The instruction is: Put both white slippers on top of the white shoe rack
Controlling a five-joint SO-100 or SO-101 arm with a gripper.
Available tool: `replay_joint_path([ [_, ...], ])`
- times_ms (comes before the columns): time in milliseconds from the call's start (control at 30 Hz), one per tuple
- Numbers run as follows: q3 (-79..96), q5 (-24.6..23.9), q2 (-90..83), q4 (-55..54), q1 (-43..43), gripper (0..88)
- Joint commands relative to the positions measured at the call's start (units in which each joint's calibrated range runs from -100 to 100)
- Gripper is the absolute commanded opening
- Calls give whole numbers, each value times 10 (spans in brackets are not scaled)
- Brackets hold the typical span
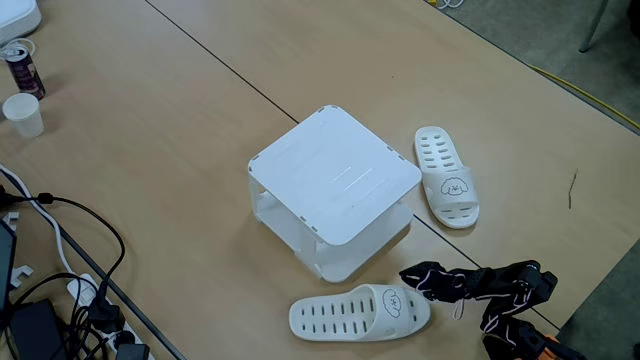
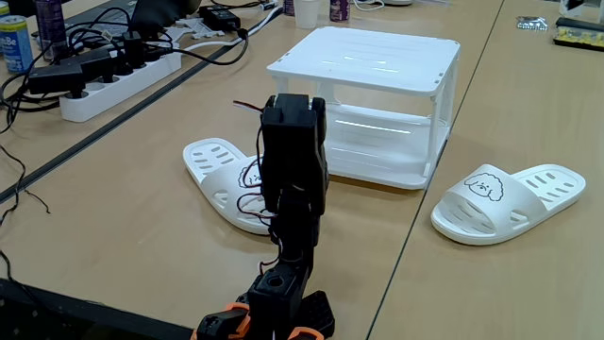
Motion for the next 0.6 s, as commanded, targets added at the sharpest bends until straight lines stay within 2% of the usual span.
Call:
replay_joint_path([
  [0,-56,4,1,74,0,7],
  [133,-65,4,0,110,-33,7],
  [367,-72,4,1,112,-167,7],
  [567,-93,4,0,112,-157,7],
])
